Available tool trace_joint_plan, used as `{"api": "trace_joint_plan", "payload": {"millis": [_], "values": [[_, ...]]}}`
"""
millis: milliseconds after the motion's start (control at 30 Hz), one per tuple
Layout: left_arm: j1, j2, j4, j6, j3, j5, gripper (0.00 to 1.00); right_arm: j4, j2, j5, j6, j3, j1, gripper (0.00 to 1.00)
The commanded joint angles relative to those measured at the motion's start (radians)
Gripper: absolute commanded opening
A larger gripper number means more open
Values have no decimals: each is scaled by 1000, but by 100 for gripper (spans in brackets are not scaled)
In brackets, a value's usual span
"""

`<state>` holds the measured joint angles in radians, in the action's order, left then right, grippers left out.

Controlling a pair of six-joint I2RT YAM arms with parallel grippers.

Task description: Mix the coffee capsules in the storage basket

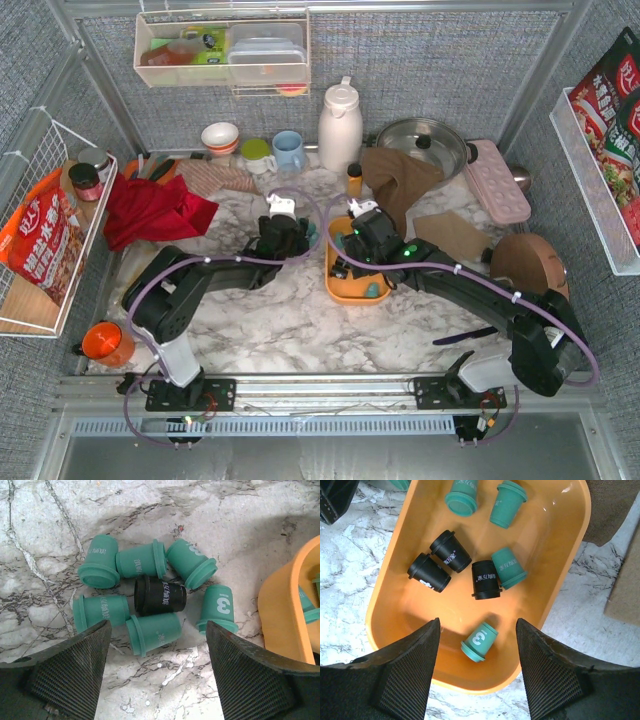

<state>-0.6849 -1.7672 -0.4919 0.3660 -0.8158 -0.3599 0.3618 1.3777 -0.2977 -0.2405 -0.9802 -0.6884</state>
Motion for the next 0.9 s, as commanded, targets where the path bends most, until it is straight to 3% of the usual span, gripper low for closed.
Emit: {"api": "trace_joint_plan", "payload": {"millis": [0, 267, 867], "values": [[2, -18, 55, 38, -32, 14, 83, -15, -6, 7, -3, -8, -1, 66], [3, -57, 123, 49, -72, -27, 71, -16, -15, 20, -15, 0, -1, 66], [4, -117, 117, 26, -95, -90, 67, -54, -47, 60, -8, 32, -5, 66]]}}
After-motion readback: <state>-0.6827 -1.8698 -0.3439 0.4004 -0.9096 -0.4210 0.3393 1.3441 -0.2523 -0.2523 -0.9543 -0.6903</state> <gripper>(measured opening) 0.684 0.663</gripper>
